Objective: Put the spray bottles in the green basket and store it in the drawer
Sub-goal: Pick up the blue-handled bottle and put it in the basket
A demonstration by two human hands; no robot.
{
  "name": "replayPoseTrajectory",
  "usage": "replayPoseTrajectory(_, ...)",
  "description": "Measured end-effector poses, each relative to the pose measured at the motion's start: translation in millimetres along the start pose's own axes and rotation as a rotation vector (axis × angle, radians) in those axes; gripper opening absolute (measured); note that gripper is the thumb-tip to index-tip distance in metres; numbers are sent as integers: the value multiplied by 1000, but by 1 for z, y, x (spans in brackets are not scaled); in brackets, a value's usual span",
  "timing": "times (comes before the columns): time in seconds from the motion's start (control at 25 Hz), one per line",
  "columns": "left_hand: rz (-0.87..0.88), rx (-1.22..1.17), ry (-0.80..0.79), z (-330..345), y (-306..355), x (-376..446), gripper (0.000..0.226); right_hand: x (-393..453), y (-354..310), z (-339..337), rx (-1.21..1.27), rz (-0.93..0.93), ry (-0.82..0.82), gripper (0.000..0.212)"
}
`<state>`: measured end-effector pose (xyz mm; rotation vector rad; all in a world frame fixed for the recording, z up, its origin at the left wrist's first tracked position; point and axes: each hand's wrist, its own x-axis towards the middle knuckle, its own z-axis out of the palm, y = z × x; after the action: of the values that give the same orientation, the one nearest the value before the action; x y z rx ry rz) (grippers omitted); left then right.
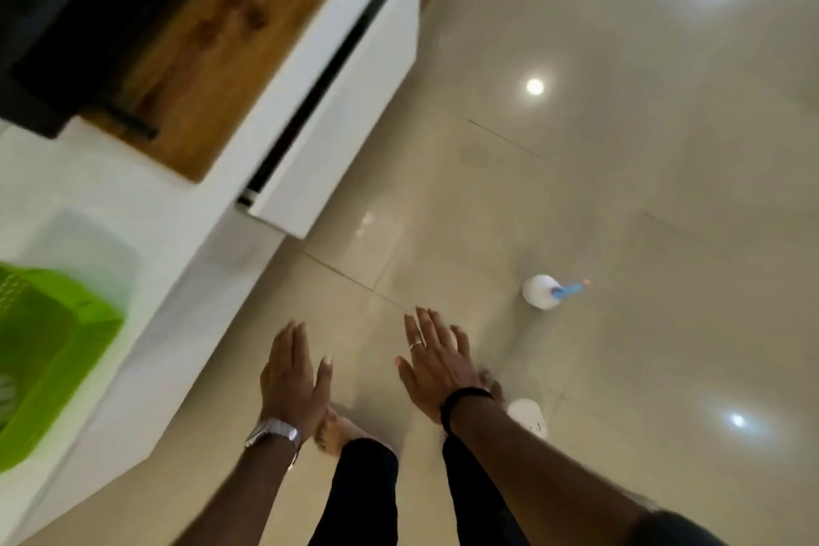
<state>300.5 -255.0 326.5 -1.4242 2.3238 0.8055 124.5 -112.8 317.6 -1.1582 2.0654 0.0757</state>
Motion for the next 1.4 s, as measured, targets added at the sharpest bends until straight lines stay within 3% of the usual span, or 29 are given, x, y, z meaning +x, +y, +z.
replayPoseTrajectory(0.32, 466, 354, -166, 70, 203, 93, 77, -26, 188, 11, 307, 395, 124, 70)
replayPoseTrajectory(0.6, 807, 528, -355, 207, 313, 139, 70, -2, 328, 64, 445, 623, 156, 70)
replayPoseTrajectory(0.8, 717, 598, -519, 302, 324, 173, 71, 42, 389, 110, 537, 659, 130, 73)
replayPoseTrajectory(1.0, 628, 544, -577, 368, 317, 204, 73, 95, 410, 153, 694, 615, 35, 81)
replayPoseTrajectory(1.2, 633, 456, -611, 417, 317, 244, 95, 155, 419, 175, 864, 585, 119, 93)
replayPoseTrajectory(1.4, 548, 373, -656, 437, 325, 255, 97, 182, 423, 183, 1074, 605, 219, 97)
